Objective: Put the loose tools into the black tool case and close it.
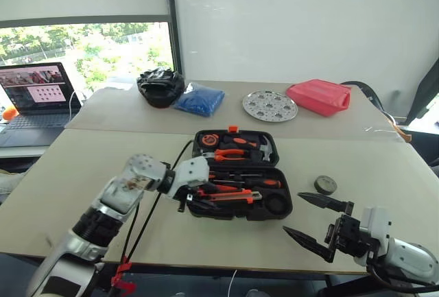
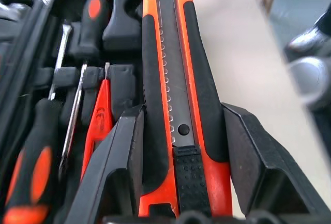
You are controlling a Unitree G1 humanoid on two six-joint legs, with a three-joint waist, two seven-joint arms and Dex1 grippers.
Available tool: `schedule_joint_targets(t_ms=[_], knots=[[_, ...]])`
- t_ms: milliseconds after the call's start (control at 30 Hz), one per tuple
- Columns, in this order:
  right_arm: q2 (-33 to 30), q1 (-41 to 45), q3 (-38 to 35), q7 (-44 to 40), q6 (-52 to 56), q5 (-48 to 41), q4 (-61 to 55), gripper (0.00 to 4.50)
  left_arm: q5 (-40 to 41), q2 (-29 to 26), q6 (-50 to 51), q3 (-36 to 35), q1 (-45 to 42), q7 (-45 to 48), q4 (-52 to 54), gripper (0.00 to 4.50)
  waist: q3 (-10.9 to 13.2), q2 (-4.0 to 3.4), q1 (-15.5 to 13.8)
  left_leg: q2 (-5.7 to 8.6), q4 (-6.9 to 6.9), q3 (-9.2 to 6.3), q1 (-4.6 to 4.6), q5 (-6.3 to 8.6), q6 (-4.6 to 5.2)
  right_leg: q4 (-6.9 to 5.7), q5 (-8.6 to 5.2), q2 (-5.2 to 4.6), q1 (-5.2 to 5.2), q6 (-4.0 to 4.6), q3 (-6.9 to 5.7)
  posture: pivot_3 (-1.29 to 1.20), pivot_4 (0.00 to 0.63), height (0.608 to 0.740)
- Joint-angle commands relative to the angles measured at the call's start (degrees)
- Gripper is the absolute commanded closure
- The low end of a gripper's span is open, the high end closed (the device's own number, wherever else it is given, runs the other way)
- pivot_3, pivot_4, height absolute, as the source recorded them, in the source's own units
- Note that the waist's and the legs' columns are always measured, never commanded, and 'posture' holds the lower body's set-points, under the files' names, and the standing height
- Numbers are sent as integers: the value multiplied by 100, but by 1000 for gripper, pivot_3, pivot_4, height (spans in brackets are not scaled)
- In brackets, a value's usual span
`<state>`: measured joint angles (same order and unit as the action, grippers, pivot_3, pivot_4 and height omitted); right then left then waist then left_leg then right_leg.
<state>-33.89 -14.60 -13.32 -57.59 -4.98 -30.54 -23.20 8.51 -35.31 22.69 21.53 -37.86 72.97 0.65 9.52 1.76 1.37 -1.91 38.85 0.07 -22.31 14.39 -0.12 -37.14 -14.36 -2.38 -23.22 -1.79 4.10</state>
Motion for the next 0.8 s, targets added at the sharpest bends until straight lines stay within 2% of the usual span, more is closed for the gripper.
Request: schedule_joint_targets(t_ms=[33, 233, 800], knots=[[31, -85, -203, 124, -176, -32, -290, 0, -160, 67, 50, -14, -109, -208, -54, 2750, 0, -1, -9, 0, 0, 0, 0, 0, 0, 0, 0, 0, 0, 0, -1, 0, 150, 740], [43, -131, -229, 191, -213, -11, -328, 0, -388, -62, -372, 314, -83, 214, -214, 2750, 1, -2, -53, 3, 1, 1, -2, 0, 0, 2, 0, -4, 1, -1, -1, 0, 150, 740], [92, 22, -63, 278, -214, 72, -300, 0, -723, 310, -299, 513, -216, 94, -628, 2750, -3, -8, -55, 4, 2, 1, 3, 0, 0, 2, -5, -4, 7, -7, -1, 0, 150, 740]])
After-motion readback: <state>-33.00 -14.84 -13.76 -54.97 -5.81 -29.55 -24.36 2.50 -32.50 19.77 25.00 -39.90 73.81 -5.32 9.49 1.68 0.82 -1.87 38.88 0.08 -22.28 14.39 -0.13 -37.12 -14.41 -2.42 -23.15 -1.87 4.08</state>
